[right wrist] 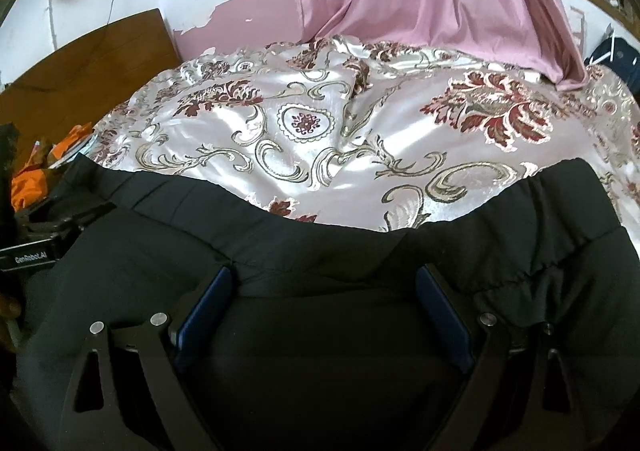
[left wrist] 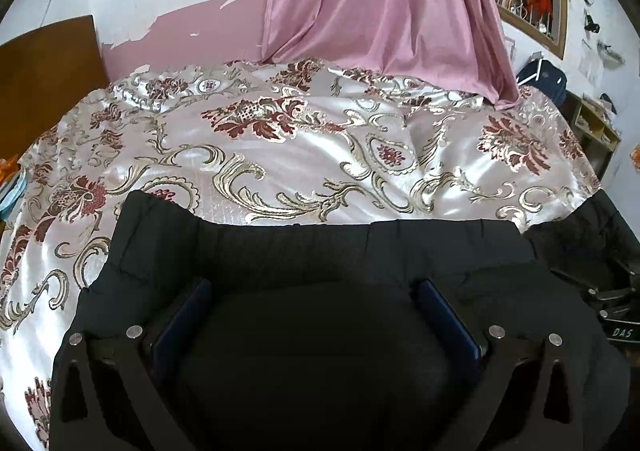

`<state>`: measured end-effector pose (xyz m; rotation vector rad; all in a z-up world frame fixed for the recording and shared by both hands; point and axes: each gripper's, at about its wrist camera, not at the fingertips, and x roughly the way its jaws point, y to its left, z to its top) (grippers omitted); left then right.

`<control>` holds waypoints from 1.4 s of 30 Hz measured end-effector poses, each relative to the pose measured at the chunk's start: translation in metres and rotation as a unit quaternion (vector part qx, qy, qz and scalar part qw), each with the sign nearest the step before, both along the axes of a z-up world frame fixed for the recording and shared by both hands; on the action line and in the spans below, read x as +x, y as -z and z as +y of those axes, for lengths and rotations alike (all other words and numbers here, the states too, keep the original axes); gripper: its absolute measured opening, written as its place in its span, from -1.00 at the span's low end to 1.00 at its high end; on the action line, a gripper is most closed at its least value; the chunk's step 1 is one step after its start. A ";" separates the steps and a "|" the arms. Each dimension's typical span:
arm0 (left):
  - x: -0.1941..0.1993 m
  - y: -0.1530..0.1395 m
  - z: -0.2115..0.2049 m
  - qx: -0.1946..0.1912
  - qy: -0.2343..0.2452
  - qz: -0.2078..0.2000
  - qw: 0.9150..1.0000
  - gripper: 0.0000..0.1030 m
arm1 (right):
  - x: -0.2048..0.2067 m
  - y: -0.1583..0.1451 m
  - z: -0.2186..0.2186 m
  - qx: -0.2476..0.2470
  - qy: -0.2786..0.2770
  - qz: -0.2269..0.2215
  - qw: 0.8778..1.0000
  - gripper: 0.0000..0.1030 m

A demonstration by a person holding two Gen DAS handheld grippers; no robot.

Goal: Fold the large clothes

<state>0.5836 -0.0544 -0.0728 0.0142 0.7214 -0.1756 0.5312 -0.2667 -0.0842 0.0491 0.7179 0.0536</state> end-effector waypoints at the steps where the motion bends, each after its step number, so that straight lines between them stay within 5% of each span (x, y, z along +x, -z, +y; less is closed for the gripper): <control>1: -0.002 -0.001 0.000 -0.003 0.002 -0.001 1.000 1.00 | -0.003 -0.002 0.001 -0.009 0.005 -0.006 1.000 0.74; 9: -0.035 -0.025 0.014 -0.009 -0.008 -0.040 0.999 1.00 | -0.072 -0.042 -0.001 -0.093 0.124 -0.159 0.975 0.76; 16: -0.068 -0.037 0.084 -0.066 -0.091 -0.047 0.993 1.00 | -0.120 -0.060 -0.029 -0.096 0.187 -0.203 0.956 0.84; 19: -0.074 -0.026 0.119 -0.115 -0.135 -0.020 0.984 1.00 | -0.128 -0.064 -0.039 -0.095 0.193 -0.198 0.956 0.84; 24: -0.075 -0.003 0.150 -0.184 -0.143 0.023 0.972 1.00 | -0.132 -0.059 -0.062 -0.082 0.189 -0.163 0.965 0.85; 27: -0.074 0.003 0.147 -0.169 -0.124 0.026 0.977 1.00 | -0.131 -0.049 -0.084 -0.050 0.185 -0.118 0.974 0.85; 30: -0.077 0.006 0.143 -0.159 -0.108 0.026 0.981 1.00 | -0.123 -0.025 -0.112 0.041 0.149 -0.050 0.987 0.86; 34: -0.080 0.011 0.144 -0.166 -0.102 0.020 0.981 1.00 | -0.119 -0.007 -0.149 0.175 0.122 -0.028 0.977 0.97; 38: -0.082 0.012 0.142 -0.162 -0.084 0.020 0.983 1.00 | -0.120 -0.007 -0.148 0.171 0.111 -0.034 0.979 0.99; 42: -0.081 0.012 0.130 -0.161 -0.008 0.045 0.986 1.00 | -0.121 -0.004 -0.151 0.189 0.086 -0.038 0.977 0.99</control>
